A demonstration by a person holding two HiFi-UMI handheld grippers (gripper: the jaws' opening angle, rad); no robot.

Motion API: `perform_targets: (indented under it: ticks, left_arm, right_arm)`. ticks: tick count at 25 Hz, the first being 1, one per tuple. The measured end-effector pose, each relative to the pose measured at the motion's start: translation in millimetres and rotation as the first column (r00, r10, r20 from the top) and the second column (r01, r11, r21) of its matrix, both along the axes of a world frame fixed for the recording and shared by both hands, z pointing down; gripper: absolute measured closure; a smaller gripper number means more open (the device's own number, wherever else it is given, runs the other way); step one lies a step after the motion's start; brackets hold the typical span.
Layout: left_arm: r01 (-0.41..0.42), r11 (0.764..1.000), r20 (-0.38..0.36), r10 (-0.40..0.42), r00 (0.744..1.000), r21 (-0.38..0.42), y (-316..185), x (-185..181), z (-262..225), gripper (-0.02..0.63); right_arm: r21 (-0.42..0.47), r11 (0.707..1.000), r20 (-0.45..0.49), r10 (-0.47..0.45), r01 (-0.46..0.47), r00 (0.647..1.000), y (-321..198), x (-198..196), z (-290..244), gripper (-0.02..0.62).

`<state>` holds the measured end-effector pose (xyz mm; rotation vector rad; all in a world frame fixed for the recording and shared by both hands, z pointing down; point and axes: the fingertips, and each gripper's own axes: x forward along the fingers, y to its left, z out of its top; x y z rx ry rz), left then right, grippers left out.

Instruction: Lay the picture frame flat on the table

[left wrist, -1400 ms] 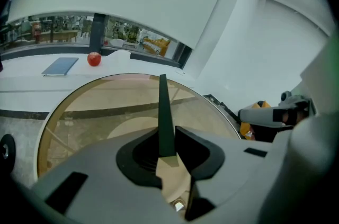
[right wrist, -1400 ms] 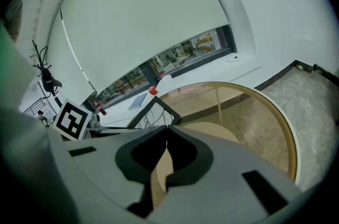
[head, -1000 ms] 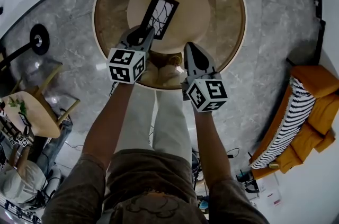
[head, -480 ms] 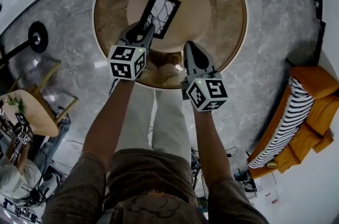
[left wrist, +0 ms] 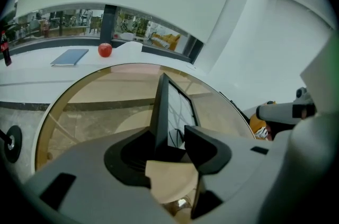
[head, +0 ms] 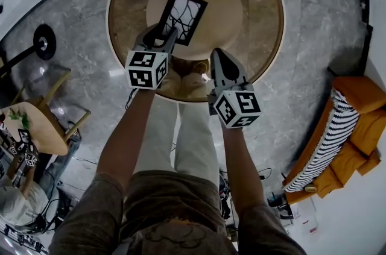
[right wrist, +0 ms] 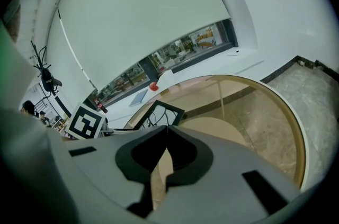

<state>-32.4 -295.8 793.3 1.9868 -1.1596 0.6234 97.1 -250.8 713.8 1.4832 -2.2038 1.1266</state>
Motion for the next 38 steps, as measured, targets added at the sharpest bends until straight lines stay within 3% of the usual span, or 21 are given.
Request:
perform_targets:
  ticks: [18,22,33,38]
  left_arm:
    - [0.027,0.999,0.071,-0.026,0.997,-0.023,5,-8,16,0.362]
    - [0.0,1.0,0.151,0.002,0.989,-0.014,5,-10,19,0.365]
    - [0.061,0.998,0.096,-0.061,0.993,0.007,1,-15,5,0.395]
    - [0.064,0.998,0.089,-0.065,0.994,0.013,4,-13,-11,0.476]
  right_arm:
    - [-0.014,1.0,0.003,-0.004,0.004,1.0,1,-4,4,0.575]
    - [-0.017,1.0,0.003,-0.003,0.003,1.0,1,-4,6,0.577]
    - [-0.012,1.0,0.003,-0.001,0.001,1.0,1,-3,-1,0.575]
    - [-0.009,1.0,0.002,-0.003,0.003,1.0,2,-5,-11,0.575]
